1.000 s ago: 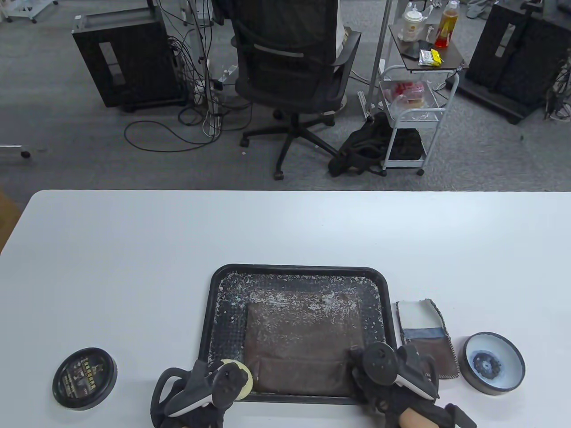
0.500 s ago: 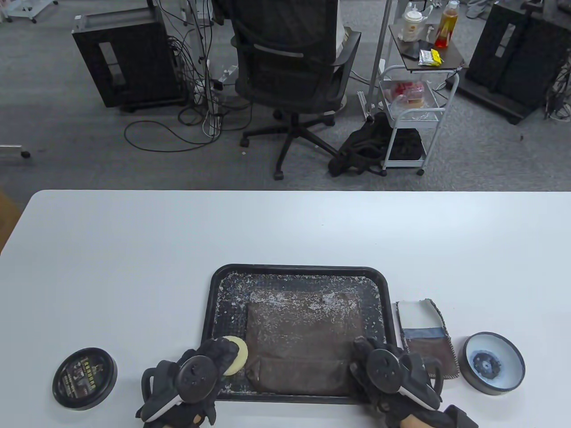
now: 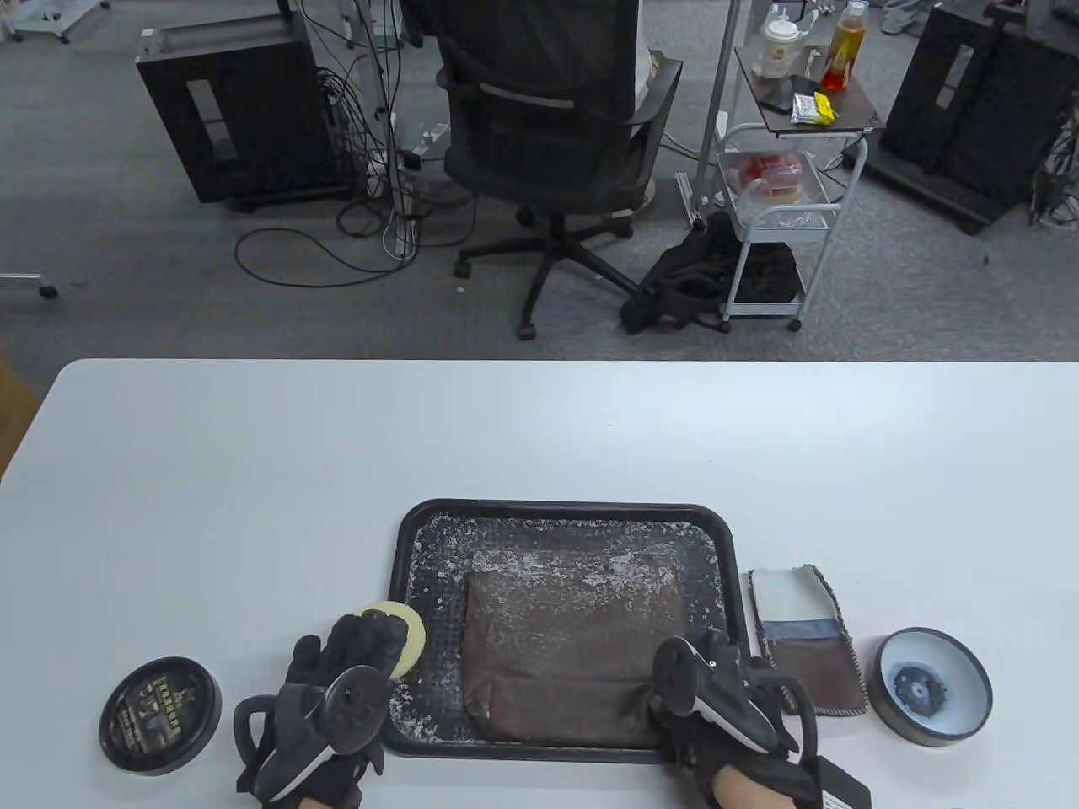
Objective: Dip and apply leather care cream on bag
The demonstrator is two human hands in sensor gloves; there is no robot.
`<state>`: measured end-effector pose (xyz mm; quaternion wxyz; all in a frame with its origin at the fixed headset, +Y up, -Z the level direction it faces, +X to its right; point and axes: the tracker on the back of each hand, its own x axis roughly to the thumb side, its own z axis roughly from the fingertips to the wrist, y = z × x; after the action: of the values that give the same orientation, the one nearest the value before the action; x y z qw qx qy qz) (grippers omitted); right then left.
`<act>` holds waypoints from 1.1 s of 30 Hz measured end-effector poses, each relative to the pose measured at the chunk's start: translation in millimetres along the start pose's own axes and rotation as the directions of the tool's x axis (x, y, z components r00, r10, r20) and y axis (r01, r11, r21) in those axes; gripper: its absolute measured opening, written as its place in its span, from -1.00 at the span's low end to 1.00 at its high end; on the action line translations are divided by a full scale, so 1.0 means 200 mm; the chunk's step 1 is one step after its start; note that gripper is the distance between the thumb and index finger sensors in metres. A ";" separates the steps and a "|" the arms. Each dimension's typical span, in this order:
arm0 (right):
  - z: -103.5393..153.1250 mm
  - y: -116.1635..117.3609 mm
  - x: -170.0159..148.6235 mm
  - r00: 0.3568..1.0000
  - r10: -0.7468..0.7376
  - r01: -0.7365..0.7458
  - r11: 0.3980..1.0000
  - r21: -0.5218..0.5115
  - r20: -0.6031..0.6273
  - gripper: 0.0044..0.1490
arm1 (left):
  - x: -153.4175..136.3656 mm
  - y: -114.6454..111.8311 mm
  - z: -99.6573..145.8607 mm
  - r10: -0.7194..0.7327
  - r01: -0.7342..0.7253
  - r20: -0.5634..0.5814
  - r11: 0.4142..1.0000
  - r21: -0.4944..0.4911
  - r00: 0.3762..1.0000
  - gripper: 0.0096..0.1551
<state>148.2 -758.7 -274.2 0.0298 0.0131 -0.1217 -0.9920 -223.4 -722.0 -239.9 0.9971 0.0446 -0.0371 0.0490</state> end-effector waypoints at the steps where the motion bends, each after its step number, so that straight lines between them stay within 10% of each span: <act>1: -0.02 -0.01 0.00 1.000 -0.009 0.010 1.000 0.024 -0.016 -0.13 | 0.00 0.00 0.00 0.002 -0.002 0.000 1.000 0.000 1.000 -0.30; 18: -0.01 0.00 -0.01 0.979 -0.194 0.193 0.981 -0.026 -0.064 -0.46 | 0.02 0.00 0.03 0.011 -0.011 0.033 1.000 0.006 0.999 -0.30; 33: 0.15 -0.48 -0.35 0.941 -0.321 0.216 0.814 -0.540 -0.107 -0.55 | 0.02 0.00 0.03 0.018 -0.018 0.037 1.000 -0.008 0.999 -0.30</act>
<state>211.9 -654.4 -266.9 -0.0968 0.1178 0.1577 -0.9756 -220.6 -721.4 -233.0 0.9960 0.0412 -0.0560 0.0569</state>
